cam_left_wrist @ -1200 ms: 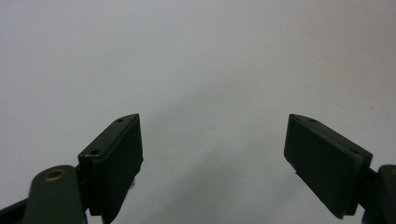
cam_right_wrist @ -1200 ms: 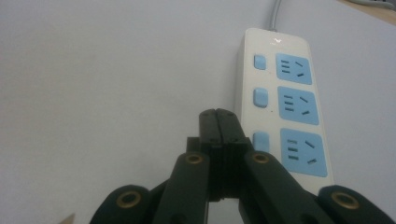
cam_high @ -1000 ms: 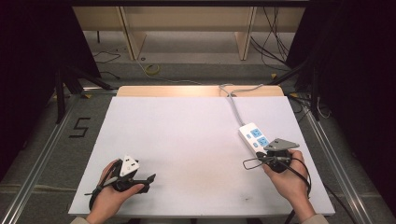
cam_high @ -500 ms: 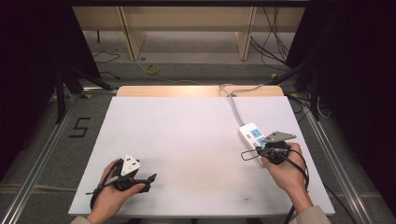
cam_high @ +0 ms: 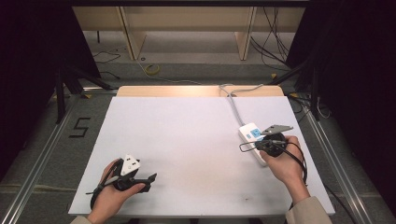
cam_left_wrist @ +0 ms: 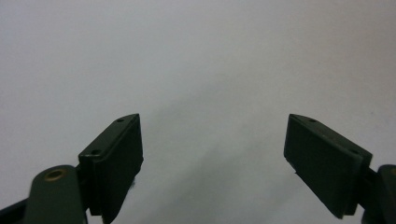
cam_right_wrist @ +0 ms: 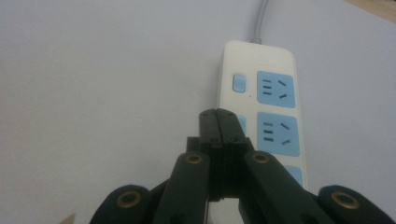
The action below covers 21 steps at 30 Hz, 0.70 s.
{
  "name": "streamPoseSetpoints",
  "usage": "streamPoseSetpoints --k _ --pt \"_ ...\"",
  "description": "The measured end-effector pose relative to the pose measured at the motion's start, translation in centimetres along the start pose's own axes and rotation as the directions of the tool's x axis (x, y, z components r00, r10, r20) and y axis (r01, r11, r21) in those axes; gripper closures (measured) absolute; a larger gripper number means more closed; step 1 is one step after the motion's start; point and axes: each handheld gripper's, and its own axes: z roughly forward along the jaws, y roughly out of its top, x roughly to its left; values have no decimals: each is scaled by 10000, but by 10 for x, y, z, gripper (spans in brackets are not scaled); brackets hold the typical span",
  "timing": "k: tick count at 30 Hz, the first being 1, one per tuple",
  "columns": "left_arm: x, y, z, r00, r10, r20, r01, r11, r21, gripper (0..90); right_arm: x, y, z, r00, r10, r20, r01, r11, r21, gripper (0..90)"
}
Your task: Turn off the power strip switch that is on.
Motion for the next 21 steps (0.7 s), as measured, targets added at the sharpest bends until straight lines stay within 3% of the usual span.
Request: streamPoseSetpoints --k 14,21 --pt "-1 1 0 9999 119 85 -119 9999 2 194 -4 17 9 9999 -97 -88 102 9985 534 900" --pt "0 0 1 9999 103 71 -103 9999 33 194 -5 22 12 10000 -59 -72 63 9985 548 900"
